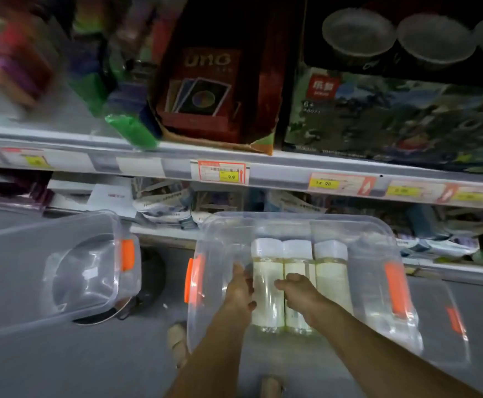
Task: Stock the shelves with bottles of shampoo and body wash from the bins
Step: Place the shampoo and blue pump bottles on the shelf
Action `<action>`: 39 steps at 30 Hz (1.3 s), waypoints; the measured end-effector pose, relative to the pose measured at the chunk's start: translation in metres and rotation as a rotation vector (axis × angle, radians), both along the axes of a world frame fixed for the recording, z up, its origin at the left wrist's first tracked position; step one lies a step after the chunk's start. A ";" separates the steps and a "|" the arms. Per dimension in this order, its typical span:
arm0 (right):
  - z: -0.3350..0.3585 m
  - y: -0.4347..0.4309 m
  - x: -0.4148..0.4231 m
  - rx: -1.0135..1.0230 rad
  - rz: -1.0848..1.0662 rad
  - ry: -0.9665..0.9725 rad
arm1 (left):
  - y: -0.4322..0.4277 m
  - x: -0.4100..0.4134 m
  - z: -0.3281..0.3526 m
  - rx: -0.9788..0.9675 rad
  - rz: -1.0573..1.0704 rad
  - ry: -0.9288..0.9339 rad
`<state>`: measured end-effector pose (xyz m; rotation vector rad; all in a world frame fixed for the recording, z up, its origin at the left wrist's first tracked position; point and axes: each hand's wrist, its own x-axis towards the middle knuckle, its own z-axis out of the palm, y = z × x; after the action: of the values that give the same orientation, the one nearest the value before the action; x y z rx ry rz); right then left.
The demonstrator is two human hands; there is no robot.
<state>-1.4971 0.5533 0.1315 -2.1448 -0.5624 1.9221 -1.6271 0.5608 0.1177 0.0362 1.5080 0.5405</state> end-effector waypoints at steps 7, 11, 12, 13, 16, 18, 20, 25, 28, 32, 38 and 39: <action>-0.041 -0.005 -0.017 -0.019 0.008 -0.019 | -0.001 -0.002 -0.042 -0.040 -0.057 -0.027; -0.047 -0.003 -0.022 0.055 -0.004 0.007 | 0.002 -0.003 -0.053 -0.056 -0.079 -0.013; -0.050 -0.003 -0.025 0.066 0.000 0.000 | 0.004 -0.002 -0.054 -0.055 -0.089 -0.013; -0.054 -0.003 -0.029 0.073 -0.013 0.000 | 0.006 -0.001 -0.053 -0.050 -0.099 -0.008; -0.056 -0.002 -0.035 0.049 -0.059 -0.011 | 0.011 0.001 -0.046 -0.048 -0.126 0.014; -0.053 0.000 -0.035 0.019 -0.061 -0.002 | 0.012 -0.001 -0.043 -0.066 -0.134 0.025; -0.049 0.001 -0.032 0.041 -0.032 -0.004 | 0.013 -0.005 -0.040 -0.083 -0.136 0.027; -0.027 0.005 -0.022 0.137 0.036 -0.043 | 0.016 -0.013 -0.015 -0.086 -0.212 0.016; -0.006 0.007 -0.011 0.086 -0.011 -0.031 | 0.014 -0.022 0.006 -0.035 -0.296 -0.013; 0.026 0.005 0.001 0.047 -0.109 0.076 | 0.011 -0.029 0.046 0.091 -0.346 -0.021; 0.081 0.001 -0.006 0.051 -0.187 0.214 | 0.009 -0.045 0.118 0.214 -0.399 0.060; 0.093 0.000 -0.009 0.056 -0.193 0.233 | 0.008 -0.048 0.132 0.227 -0.407 0.078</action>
<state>-1.5061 0.5537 0.2246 -1.8328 -0.3470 1.9849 -1.6753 0.5691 0.2492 0.5342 1.4569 0.3809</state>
